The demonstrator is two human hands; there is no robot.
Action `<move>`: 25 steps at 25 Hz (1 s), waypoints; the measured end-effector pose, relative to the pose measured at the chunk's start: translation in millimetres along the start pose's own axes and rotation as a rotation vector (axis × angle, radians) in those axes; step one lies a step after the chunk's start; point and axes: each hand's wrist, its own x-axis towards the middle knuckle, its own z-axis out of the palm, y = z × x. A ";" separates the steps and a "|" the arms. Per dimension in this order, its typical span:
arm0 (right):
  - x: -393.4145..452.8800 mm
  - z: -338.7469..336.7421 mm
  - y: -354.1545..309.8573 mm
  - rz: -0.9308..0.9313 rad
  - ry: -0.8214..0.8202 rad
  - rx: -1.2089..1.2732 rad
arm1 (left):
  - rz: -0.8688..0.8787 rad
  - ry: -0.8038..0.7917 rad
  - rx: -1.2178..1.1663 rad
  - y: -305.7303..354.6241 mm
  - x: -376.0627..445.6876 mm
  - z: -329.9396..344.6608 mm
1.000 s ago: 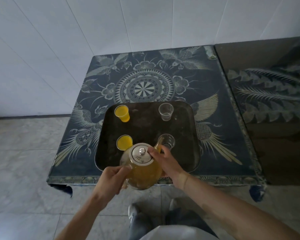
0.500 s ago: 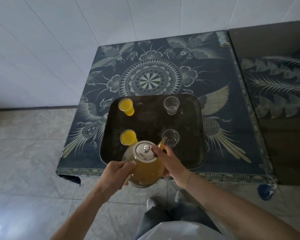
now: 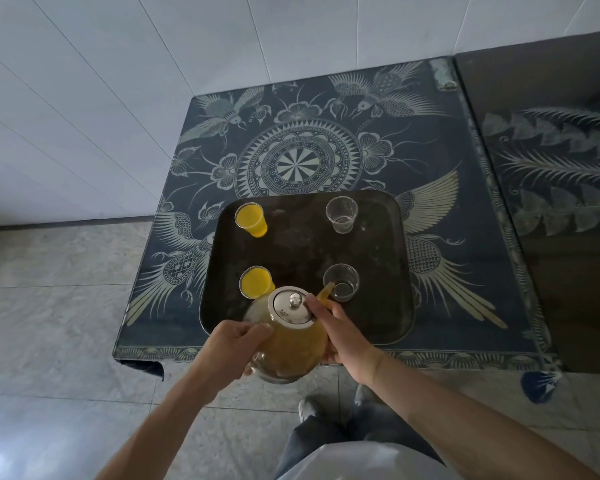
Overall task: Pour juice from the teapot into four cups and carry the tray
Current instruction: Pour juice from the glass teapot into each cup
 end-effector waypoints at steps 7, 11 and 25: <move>5.4 2.4 0.1 0.030 -0.013 0.016 | -0.028 0.009 0.035 13.7 -0.5 -3.8; 9.0 1.9 2.5 0.049 -0.018 0.017 | -0.041 0.010 0.055 15.8 1.3 -4.4; 6.1 7.5 0.2 0.048 -0.067 0.031 | -0.064 0.023 0.076 17.4 -2.6 -11.3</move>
